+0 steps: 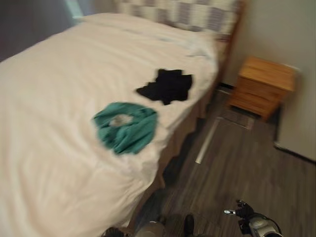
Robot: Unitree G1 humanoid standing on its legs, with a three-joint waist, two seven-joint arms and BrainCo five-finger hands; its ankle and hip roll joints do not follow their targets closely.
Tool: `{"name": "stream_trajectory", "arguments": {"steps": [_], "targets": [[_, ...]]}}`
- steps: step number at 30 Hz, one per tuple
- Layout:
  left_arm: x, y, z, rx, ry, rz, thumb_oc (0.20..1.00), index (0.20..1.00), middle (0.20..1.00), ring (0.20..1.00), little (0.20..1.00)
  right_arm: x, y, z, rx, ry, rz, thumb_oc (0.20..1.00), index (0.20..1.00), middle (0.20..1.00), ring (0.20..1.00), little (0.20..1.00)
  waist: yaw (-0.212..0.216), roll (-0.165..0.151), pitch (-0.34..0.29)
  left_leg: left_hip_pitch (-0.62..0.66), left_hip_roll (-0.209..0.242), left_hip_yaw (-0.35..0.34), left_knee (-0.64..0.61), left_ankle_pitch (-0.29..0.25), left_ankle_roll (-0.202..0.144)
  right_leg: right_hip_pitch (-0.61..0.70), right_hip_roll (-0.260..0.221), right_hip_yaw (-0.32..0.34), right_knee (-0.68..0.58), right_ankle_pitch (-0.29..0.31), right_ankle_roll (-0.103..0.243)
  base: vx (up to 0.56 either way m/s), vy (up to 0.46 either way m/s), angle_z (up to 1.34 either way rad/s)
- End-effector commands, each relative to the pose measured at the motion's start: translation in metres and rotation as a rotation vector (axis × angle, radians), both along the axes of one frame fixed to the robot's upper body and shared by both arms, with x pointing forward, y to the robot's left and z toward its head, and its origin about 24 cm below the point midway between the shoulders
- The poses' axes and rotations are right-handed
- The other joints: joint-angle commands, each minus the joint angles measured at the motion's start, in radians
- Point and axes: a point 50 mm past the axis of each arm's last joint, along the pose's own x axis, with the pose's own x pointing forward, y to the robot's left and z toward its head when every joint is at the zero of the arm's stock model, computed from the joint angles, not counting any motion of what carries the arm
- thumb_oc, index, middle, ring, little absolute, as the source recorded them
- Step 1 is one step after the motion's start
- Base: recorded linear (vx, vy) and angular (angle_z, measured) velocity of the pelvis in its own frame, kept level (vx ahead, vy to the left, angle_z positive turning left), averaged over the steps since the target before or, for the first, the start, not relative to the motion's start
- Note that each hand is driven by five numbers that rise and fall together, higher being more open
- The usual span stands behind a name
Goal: Tidy up the quilt and then pick up the clothes from the bed and put them into the laundry hamper.
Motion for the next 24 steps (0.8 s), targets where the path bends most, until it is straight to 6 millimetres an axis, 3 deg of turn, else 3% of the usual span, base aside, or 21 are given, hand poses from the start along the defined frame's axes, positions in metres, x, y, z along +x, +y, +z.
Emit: {"name": "stream_trajectory", "arguments": {"steps": [1,2,3,4,5,6,7,9,10,12,13,14,20,21,24], "targets": [[0.081,-0.006,0.026,0.009,-0.246,-0.127,1.000,1.000,1.000,1.000,1.000,-0.013,-0.007,-0.003,-0.041,0.056,0.051,1.000,1.000,1.000,1.000,1.000,0.042,0.028,0.062,0.061,0.024,-0.018,-0.033,0.008,0.003,0.084,-0.002,-0.053,0.038,-0.165,0.099,0.21,0.110,-1.61],[0.081,-0.008,0.027,-0.008,-0.235,-0.173,1.000,1.000,1.000,1.000,1.000,-0.024,-0.009,-0.005,-0.040,0.085,0.068,1.000,1.000,1.000,1.000,1.000,0.050,0.021,0.061,0.115,0.030,0.028,-0.074,0.002,0.017,0.071,0.008,-0.091,0.155,-0.187,0.104,0.08,0.074,-1.61],[0.082,-0.007,0.028,-0.011,-0.242,-0.174,1.000,1.000,1.000,1.000,1.000,-0.024,-0.011,-0.004,-0.041,0.084,0.073,1.000,1.000,1.000,1.000,1.000,0.038,0.023,0.067,0.136,0.044,0.057,-0.092,0.010,0.023,0.036,0.004,-0.131,0.213,-0.173,0.133,0.08,0.076,-1.69],[0.082,-0.007,0.028,-0.011,-0.241,-0.174,1.000,1.000,1.000,1.000,1.000,-0.024,-0.011,-0.004,-0.041,0.085,0.073,1.000,1.000,1.000,1.000,1.000,0.039,0.023,0.068,0.138,0.044,0.059,-0.094,0.011,0.023,0.034,0.003,-0.129,0.220,-0.177,0.134,-0.05,0.035,-1.68],[0.086,-0.001,0.033,0.013,-0.260,-0.213,1.000,1.000,1.000,1.000,1.000,-0.020,-0.023,0.001,-0.065,0.068,0.048,1.000,1.000,1.000,1.000,1.000,0.015,0.037,0.094,0.173,0.064,0.075,-0.122,0.025,0.039,-0.075,-0.026,-0.169,0.379,-0.107,0.218,-0.05,0.028,-1.18],[0.086,-0.001,0.033,0.012,-0.261,-0.213,1.000,1.000,1.000,1.000,1.000,-0.020,-0.024,0.001,-0.066,0.068,0.048,1.000,1.000,1.000,1.000,1.000,0.016,0.036,0.094,0.173,0.063,0.076,-0.126,0.027,0.040,-0.081,-0.028,-0.168,0.388,-0.112,0.219,-0.06,0.036,-0.83],[0.088,0.000,0.035,0.017,-0.271,-0.229,1.000,1.000,1.000,1.000,1.000,-0.018,-0.030,0.004,-0.079,0.056,0.034,1.000,1.000,1.000,1.000,1.000,0.008,0.043,0.099,0.183,0.068,0.080,-0.139,0.031,0.045,-0.117,-0.038,-0.163,0.426,-0.090,0.246,-0.01,0.011,-0.30],[0.092,0.000,0.038,0.013,-0.291,-0.245,1.000,1.000,1.000,1.000,1.000,-0.016,-0.038,0.007,-0.096,0.047,0.023,1.000,1.000,1.000,1.000,1.000,-0.005,0.049,0.100,0.188,0.073,0.081,-0.142,0.026,0.046,-0.128,-0.059,-0.161,0.408,-0.100,0.249,0.01,-0.029,-0.11],[0.098,-0.002,0.042,0.017,-0.315,-0.286,1.000,1.000,1.000,1.000,1.000,-0.015,-0.050,0.012,-0.109,0.040,-0.007,1.000,1.000,1.000,1.000,1.000,-0.021,0.062,0.095,0.177,0.078,0.064,-0.135,0.013,0.048,-0.097,-0.085,-0.101,0.309,-0.144,0.208,0.07,-0.095,0.04],[0.101,-0.005,0.042,0.025,-0.324,-0.285,1.000,1.000,1.000,1.000,1.000,-0.021,-0.055,0.012,-0.106,0.049,-0.062,1.000,1.000,1.000,1.000,1.000,-0.034,0.064,0.057,0.166,0.063,0.058,-0.131,-0.011,0.050,-0.036,-0.109,0.010,0.170,-0.139,0.185,0.15,-0.121,0.37],[0.101,-0.005,0.042,0.024,-0.323,-0.284,1.000,1.000,1.000,1.000,1.000,-0.021,-0.055,0.011,-0.106,0.049,-0.061,1.000,1.000,1.000,1.000,1.000,-0.034,0.065,0.058,0.167,0.063,0.058,-0.131,-0.012,0.050,-0.034,-0.108,0.010,0.166,-0.138,0.185,0.14,-0.183,0.83],[0.096,-0.004,0.038,0.024,-0.304,-0.241,1.000,1.000,1.000,1.000,1.000,-0.027,-0.051,0.008,-0.104,0.075,-0.053,1.000,1.000,1.000,1.000,1.000,-0.034,0.068,0.039,0.167,0.074,0.070,-0.120,-0.030,0.039,-0.006,-0.144,-0.027,0.113,-0.109,0.190,0.05,-0.123,0.64],[0.085,0.002,0.033,0.028,-0.280,-0.152,1.000,1.000,1.000,1.000,1.000,-0.036,-0.045,0.002,-0.097,0.120,-0.020,1.000,1.000,1.000,1.000,1.000,-0.035,0.071,0.013,0.188,0.097,0.061,-0.139,-0.021,0.026,0.060,-0.142,-0.050,0.035,-0.108,0.175,0.08,-0.112,-0.14],[0.029,0.004,0.007,0.064,-0.124,0.092,1.000,1.000,1.000,1.000,1.000,-0.045,-0.018,-0.012,-0.055,0.133,-0.266,1.000,1.000,1.000,1.000,1.000,-0.093,0.046,0.031,0.211,0.103,0.284,-0.171,-0.024,0.041,-0.042,-0.185,-0.349,0.160,-0.100,0.171,0.05,-0.081,-0.12],[0.028,0.008,0.009,0.062,-0.131,0.094,1.000,1.000,1.000,1.000,1.000,-0.055,-0.021,-0.014,-0.052,0.168,-0.278,1.000,1.000,1.000,1.000,1.000,-0.089,0.046,0.020,0.214,0.112,0.295,-0.158,-0.033,0.037,-0.020,-0.172,-0.358,0.133,-0.107,0.146,0.11,-0.063,-0.34]]}}
